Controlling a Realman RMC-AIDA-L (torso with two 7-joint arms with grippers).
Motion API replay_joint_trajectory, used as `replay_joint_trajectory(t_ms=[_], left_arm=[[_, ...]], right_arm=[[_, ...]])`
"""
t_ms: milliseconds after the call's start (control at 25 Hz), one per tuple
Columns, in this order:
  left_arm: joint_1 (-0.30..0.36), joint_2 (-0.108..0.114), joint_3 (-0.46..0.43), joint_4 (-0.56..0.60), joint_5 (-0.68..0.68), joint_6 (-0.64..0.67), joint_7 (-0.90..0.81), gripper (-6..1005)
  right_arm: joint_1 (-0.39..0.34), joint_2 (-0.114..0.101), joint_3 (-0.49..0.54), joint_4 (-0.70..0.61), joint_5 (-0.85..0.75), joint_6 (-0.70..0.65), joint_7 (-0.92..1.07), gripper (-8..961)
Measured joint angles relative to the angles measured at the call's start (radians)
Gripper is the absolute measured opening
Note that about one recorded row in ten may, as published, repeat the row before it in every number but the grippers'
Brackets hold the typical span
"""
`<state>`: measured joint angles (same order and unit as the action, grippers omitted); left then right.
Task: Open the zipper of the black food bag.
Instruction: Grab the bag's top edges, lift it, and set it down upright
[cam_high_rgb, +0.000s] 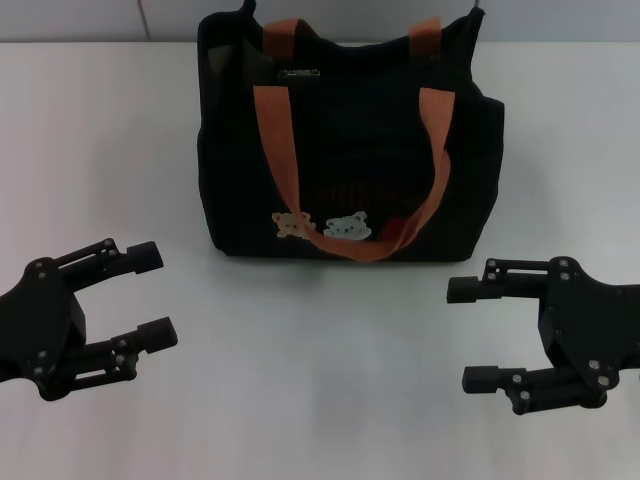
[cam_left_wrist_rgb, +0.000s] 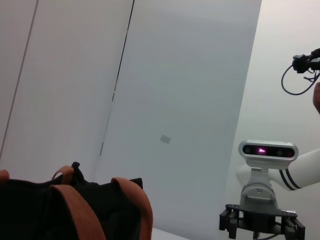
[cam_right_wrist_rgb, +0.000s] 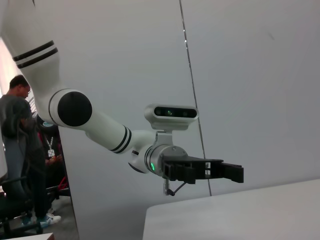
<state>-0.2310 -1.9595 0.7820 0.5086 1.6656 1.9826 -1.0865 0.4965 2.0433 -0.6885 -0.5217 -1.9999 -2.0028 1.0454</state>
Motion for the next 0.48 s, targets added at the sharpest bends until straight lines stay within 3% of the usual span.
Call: replay_joint_trajectory(t_ms=[480], left_arm=[[-0.002,-0.006,0.001,-0.002,0.000,-0.013,-0.002,800]], right_arm=[[-0.004,0.003,0.006,0.000,0.003,-0.001,0.008,775]])
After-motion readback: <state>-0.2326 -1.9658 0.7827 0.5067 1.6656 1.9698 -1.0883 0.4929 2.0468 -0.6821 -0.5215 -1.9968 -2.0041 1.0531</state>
